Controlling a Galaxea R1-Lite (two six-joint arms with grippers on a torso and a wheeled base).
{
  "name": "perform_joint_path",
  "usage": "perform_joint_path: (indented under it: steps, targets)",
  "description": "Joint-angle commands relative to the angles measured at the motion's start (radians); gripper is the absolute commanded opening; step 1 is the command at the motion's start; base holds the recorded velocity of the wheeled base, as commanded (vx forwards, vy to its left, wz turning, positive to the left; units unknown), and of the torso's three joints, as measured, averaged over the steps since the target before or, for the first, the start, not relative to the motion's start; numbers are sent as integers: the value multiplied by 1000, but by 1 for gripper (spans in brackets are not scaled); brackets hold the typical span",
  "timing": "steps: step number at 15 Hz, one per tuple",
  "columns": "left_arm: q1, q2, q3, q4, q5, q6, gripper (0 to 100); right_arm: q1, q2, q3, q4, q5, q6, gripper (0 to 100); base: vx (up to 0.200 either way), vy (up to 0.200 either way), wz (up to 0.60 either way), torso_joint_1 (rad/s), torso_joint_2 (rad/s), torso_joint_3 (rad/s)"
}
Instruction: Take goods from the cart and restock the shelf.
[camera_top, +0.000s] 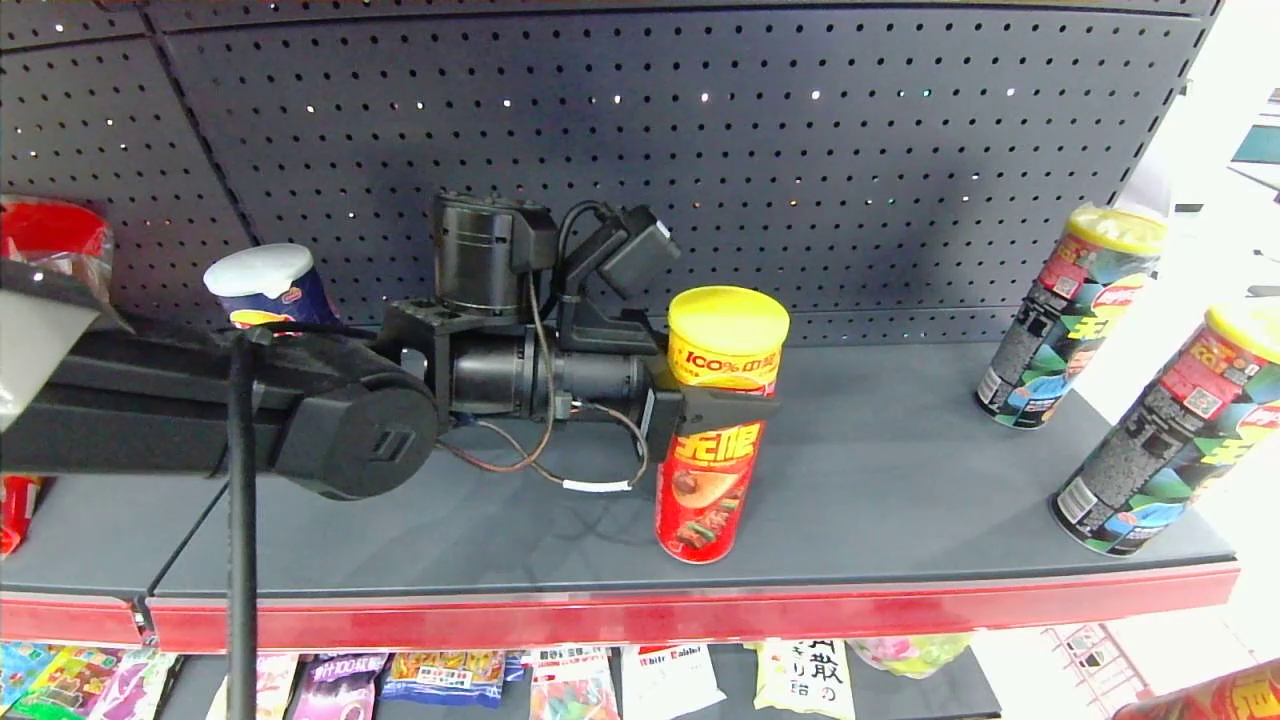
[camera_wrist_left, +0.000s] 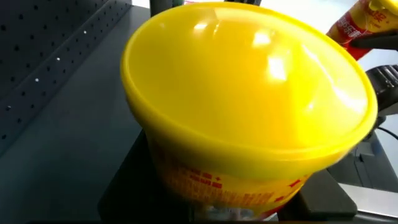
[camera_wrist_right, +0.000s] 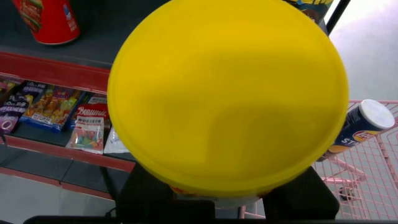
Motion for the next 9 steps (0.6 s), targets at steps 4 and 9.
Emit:
perform_joint_path:
  steps: [4, 9]
  targets:
    - [-29, -3, 15, -1, 0, -2, 0, 1, 2, 0, 0, 1, 0, 0, 0, 0, 0, 0, 0, 0]
    - [-30, -10, 27, -2, 3, -15, 0, 1, 6, 0, 0, 1, 0, 0, 0, 0, 0, 0, 0, 0]
